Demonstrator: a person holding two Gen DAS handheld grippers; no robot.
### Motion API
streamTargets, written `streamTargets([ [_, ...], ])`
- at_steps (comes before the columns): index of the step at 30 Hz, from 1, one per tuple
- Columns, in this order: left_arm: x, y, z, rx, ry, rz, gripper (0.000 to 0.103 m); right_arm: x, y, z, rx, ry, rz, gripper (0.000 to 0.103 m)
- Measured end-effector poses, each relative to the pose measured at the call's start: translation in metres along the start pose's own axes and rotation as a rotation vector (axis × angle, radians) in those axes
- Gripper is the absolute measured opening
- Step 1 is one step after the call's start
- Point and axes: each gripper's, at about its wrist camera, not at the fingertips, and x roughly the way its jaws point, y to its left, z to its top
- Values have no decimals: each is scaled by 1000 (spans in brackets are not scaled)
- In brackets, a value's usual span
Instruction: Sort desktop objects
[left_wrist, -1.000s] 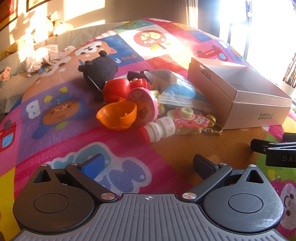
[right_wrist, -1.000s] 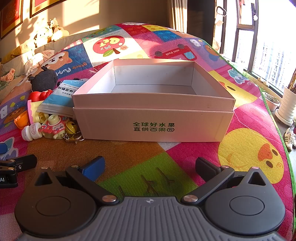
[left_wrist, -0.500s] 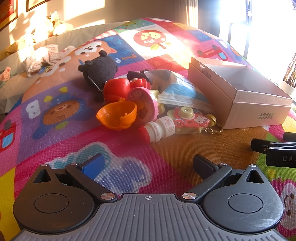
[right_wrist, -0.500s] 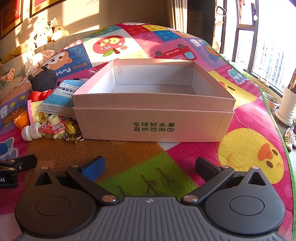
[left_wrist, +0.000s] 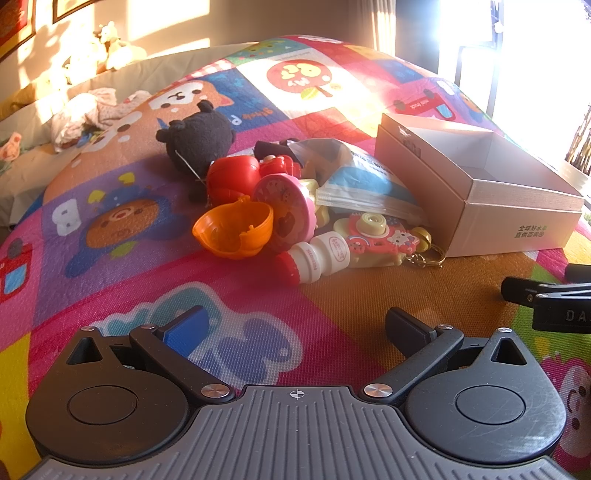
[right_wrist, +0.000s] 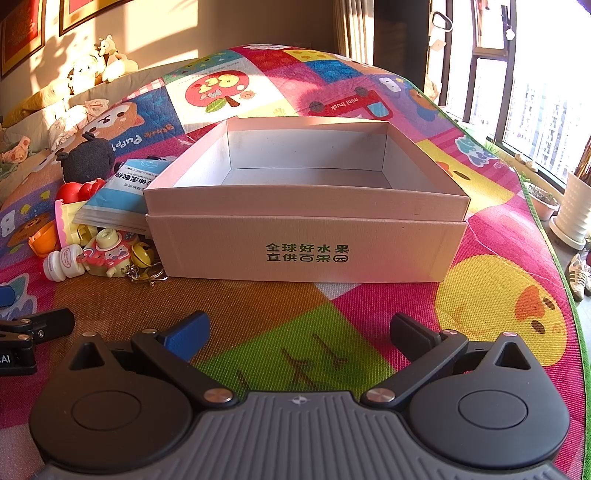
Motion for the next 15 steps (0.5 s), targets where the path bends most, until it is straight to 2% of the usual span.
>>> streamTargets([
  [8,3,1,3,-1,19,-2,103,-14,0,-6,-25,59,22,103],
  [15,-2,1,3,11,52,-5,103,-23,-1,-14,-24,75,37,103],
])
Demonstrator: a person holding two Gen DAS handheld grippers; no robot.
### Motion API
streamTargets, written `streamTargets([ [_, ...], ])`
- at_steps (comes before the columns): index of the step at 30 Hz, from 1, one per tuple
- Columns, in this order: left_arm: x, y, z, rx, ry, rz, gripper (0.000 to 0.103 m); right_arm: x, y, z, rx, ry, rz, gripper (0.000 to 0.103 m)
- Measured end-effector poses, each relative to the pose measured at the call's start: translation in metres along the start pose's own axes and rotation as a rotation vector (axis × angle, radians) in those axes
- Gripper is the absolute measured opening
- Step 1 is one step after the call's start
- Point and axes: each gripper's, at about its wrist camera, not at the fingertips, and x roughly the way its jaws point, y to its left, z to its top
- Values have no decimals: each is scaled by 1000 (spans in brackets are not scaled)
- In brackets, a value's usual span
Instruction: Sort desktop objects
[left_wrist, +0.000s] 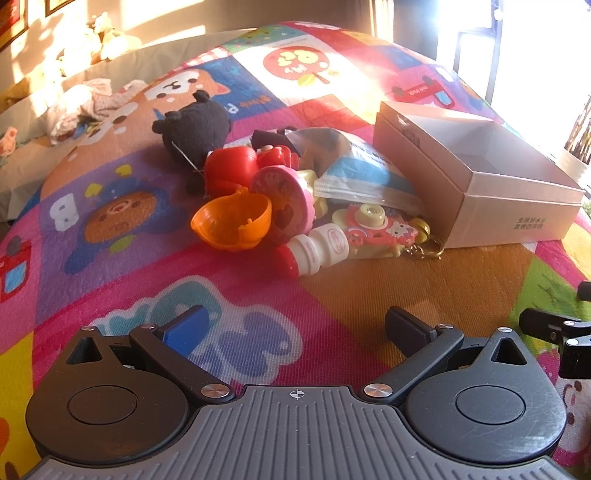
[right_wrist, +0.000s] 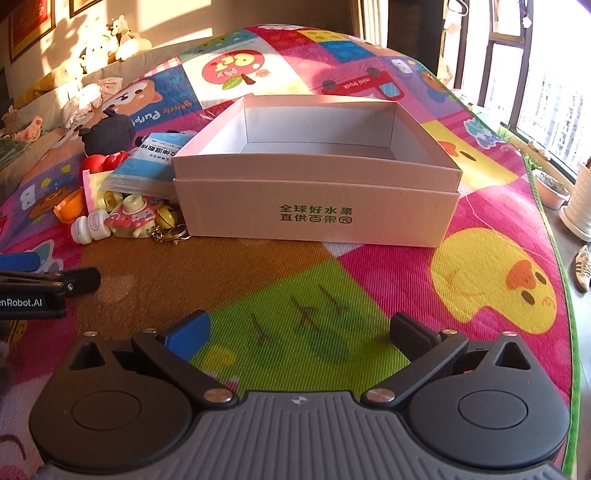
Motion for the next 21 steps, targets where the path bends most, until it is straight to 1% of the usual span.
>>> streamTargets([
  [6,-1,0,-1,-4,-11,1,103,1,0,2,-6,8,-1,103],
  [12,-1,0,0,-3,-15,1,103,0,0,-1,-7,-9,2,103],
  [13,-2,1,1,-6,-24,-7,103,0,0,-1,-7,-10,1,103],
  [15,-7,1,3,-2,-68,-52,103,0,0,-1,-4,-14,0,103],
  [17,-11,0,7,20,-114,-83,103,0,0,-2,-3,-17,-2,103],
  [19,-11,-1,14,43,-140,-113,103,0,0,-2,-2,-19,-4,103],
  [21,-7,-5,22,81,-158,-116,101,0,0,-2,-1,-20,-4,103],
])
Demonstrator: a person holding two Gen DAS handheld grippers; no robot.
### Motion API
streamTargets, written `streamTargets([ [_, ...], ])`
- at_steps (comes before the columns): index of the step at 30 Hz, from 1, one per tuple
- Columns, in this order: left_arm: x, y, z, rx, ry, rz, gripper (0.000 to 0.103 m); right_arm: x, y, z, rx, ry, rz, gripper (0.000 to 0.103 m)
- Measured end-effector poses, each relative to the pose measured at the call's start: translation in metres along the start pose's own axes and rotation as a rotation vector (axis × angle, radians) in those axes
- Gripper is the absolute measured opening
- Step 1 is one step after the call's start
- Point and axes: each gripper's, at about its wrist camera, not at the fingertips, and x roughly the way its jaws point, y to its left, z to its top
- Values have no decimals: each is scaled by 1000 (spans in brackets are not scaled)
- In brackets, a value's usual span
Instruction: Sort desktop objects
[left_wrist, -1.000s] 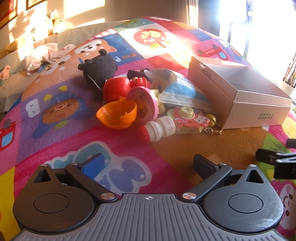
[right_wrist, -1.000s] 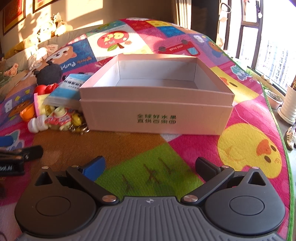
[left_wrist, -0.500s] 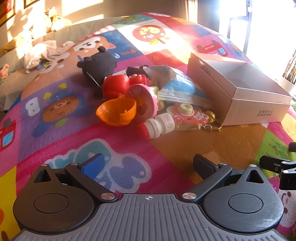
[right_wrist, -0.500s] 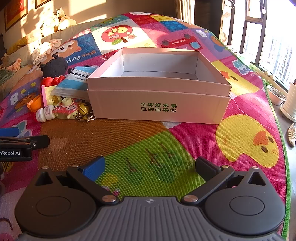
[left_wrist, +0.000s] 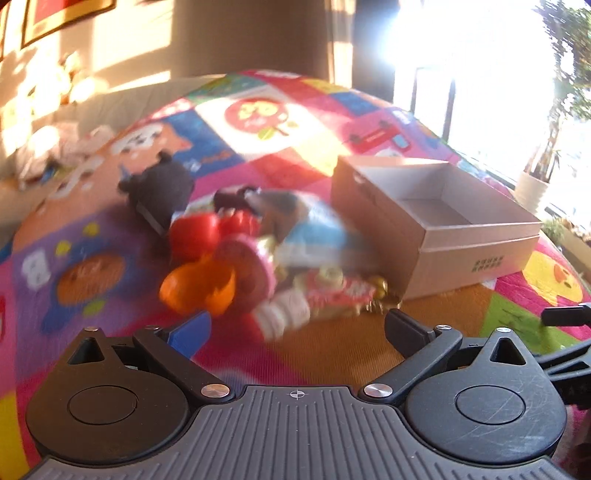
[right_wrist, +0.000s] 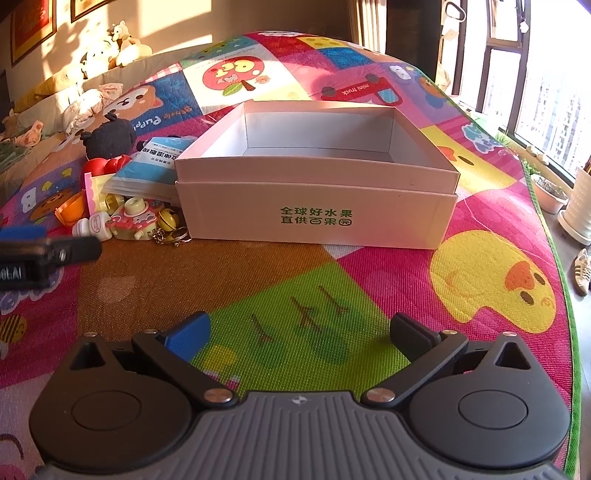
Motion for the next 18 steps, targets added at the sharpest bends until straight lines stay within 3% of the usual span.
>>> streamTargets([
  [2,11,-2,6,36,10,20,79,0,0,0,0,0,0,103],
  [6,29,2,12,29,55,5,74,-1,0,-1,-9,-4,13,103],
  [7,29,4,11,29,56,-2,68,-3,2,-1,-25,-15,36,103],
  [8,27,5,9,34,55,-7,52,-7,5,-2,-51,-46,60,103],
  [9,26,6,7,39,58,1,43,-14,10,-4,-89,-95,78,103],
  [11,18,12,0,31,65,12,40,-24,25,-6,-184,-188,88,103],
  [13,7,21,-8,6,70,6,40,-29,42,-1,-270,-240,116,84],
  [14,0,25,-13,-5,73,3,40,-28,50,3,-302,-239,140,78],
  [16,-15,31,-23,-30,78,-4,40,-19,67,13,-358,-207,189,55],
  [18,-25,38,-33,-77,98,-8,44,-8,83,21,-408,-202,206,52],
])
